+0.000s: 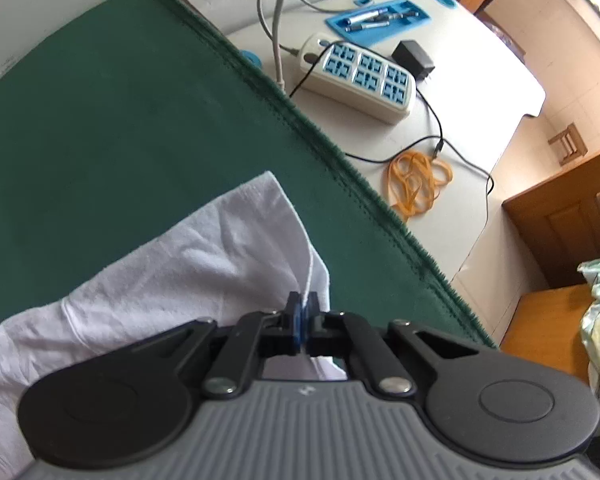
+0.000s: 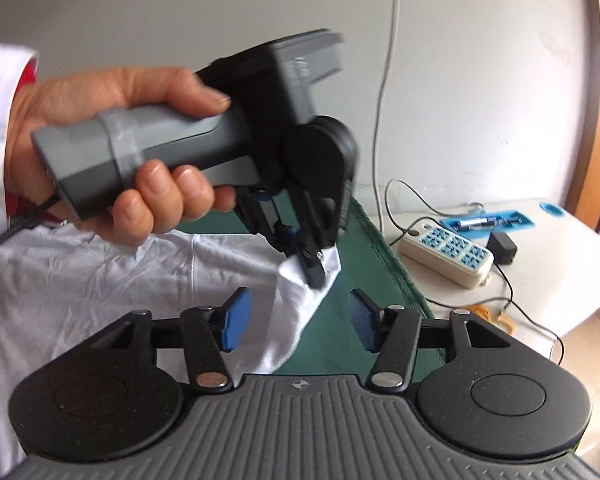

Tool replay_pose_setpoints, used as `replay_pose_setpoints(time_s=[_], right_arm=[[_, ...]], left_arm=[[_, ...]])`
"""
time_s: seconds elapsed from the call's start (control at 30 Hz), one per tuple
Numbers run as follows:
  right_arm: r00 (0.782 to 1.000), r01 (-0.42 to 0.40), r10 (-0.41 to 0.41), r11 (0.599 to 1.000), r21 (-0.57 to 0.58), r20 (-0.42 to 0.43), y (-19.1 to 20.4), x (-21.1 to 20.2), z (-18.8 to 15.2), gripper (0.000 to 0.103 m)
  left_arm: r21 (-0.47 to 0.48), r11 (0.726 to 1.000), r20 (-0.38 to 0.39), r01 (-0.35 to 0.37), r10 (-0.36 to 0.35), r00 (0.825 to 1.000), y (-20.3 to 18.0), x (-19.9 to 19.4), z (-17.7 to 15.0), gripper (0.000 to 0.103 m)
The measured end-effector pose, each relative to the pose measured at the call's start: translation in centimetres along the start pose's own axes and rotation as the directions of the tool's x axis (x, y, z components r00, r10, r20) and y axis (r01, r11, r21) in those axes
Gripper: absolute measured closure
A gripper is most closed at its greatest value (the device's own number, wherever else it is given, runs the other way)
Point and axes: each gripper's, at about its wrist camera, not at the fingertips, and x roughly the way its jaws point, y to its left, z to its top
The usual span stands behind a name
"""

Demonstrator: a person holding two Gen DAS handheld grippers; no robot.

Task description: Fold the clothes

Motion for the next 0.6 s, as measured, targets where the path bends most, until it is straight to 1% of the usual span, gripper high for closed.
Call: replay_pose_setpoints(time_s=[0.03, 0.1, 0.17, 0.27, 0.3, 0.33, 0.4, 0.5, 0.6], right_arm=[[1.0, 0.009, -0.009, 1.0, 0.018, 0.005, -0.3, -0.4, -0.2, 0.036], [1.0, 0.01, -0.01, 0.998, 0.058, 0.003, -0.9, -0.9, -0.5, 0.032], [1.0, -0.003, 0.004, 0.995, 0.103, -0.011, -1.4, -1.1, -0.7, 0.031], [0.999, -0.022, 0.028, 0.985, 0.169, -0.031, -2.1, -1.4, -1.0, 0.03], [0.999, -0.028, 0.036, 0.981, 0.192, -0.037, -2.4, -1.5, -1.2, 0.031], [0.998, -0.033, 0.044, 0.976, 0.214, -0.043, -2.7, -1.6, -1.3, 0.034], [0.997, -0.044, 0.06, 0.965, 0.257, -0.055, -3.2, -1.8, -1.5, 0.037], [0.994, -0.059, 0.086, 0.945, 0.322, -0.071, -3.9, -2.1, -1.9, 0.037], [0.986, -0.118, 0.149, 0.944, 0.307, -0.08, -2.9, -1.7, -1.4, 0.037]], left_arm=[[-0.016, 1.0, 0.023, 0.015, -0.015, 1.0, 0.3, -0.4, 0.0, 0.103], [-0.045, 0.998, 0.065, 0.049, -0.046, 0.997, 1.0, -1.4, -0.1, 0.103], [-0.079, 0.994, 0.093, 0.077, -0.07, 0.993, 1.9, -1.9, -0.3, 0.103], [-0.157, 0.981, 0.102, 0.111, -0.095, 0.99, 3.5, -1.8, -0.7, 0.103], [-0.177, 0.975, 0.124, 0.136, -0.115, 0.986, 4.0, -2.1, -1.0, 0.103], [-0.195, 0.967, 0.147, 0.162, -0.134, 0.98, 4.5, -2.6, -1.2, 0.103], [-0.212, 0.955, 0.207, 0.206, -0.162, 0.965, 5.3, -4.0, -1.9, 0.103], [-0.245, 0.934, 0.271, 0.26, -0.192, 0.943, 6.7, -6.2, -2.6, 0.103], [-0.266, 0.917, 0.324, 0.299, -0.207, 0.923, 8.3, -8.6, -3.7, 0.103]])
